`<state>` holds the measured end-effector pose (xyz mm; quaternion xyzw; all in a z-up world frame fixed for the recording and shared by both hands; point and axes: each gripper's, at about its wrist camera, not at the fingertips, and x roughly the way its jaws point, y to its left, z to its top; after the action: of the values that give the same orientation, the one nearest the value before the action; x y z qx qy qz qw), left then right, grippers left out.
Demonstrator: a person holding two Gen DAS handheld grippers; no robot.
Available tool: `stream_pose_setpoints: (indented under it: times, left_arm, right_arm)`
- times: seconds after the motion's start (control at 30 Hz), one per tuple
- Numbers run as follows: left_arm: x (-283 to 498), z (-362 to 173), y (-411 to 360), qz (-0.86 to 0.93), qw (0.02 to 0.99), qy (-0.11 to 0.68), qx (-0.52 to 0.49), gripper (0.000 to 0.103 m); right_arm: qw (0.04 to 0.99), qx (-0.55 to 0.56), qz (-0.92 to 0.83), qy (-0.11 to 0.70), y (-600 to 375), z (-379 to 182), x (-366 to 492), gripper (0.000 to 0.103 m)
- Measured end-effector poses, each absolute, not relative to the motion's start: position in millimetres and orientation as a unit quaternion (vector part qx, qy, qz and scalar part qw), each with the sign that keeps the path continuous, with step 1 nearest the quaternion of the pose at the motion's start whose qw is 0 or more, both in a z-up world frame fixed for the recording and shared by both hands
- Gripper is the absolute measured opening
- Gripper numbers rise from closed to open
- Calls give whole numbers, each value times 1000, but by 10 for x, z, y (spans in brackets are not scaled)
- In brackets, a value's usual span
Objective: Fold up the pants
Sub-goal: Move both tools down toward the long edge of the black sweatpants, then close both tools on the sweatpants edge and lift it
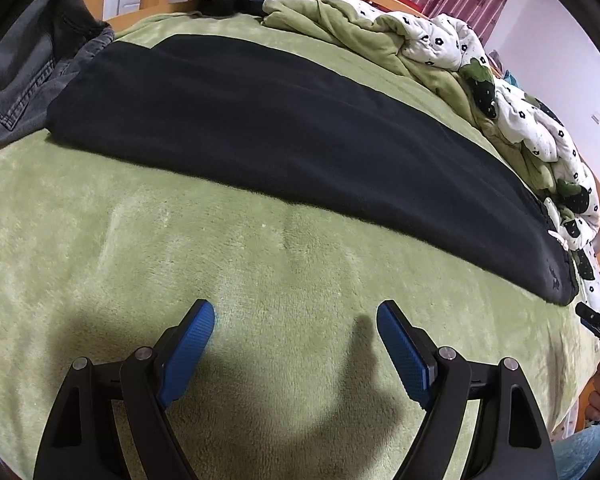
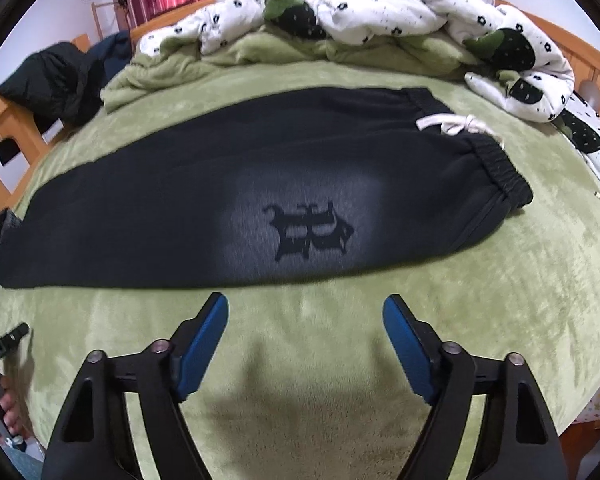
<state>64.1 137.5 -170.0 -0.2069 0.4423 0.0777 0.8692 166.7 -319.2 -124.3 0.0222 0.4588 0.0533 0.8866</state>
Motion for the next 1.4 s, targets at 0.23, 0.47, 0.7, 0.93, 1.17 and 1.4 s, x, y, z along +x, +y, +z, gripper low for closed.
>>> stream_pose_setpoints:
  times: [0.23, 0.47, 0.7, 0.93, 1.17, 1.4]
  left_arm:
    - [595, -1656, 1455, 95, 868, 436, -216, 62]
    - [610, -1587, 1621, 57, 869, 412, -267, 62]
    - [671, -1556, 1743, 42, 871, 376, -312, 64]
    - [850, -1730, 1923, 61, 850, 387, -352, 64]
    - [971, -1886, 2083, 64, 834, 376, -399, 64]
    - [1117, -1895, 2266, 79, 835, 371, -398, 62]
  right_arm:
    - [894, 9, 30, 447, -3209, -1419, 1570, 79]
    - [886, 43, 23, 460, -3386, -1533, 1594, 73]
    - [886, 68, 40, 456, -3427, -1601, 1627, 68]
    - [888, 71, 46, 453, -3435, -1701, 1728, 60]
    - [885, 72, 44, 459, -3446, -1865, 1866, 57]
    - [891, 116, 57, 436, -3559, -1899, 1966, 57]
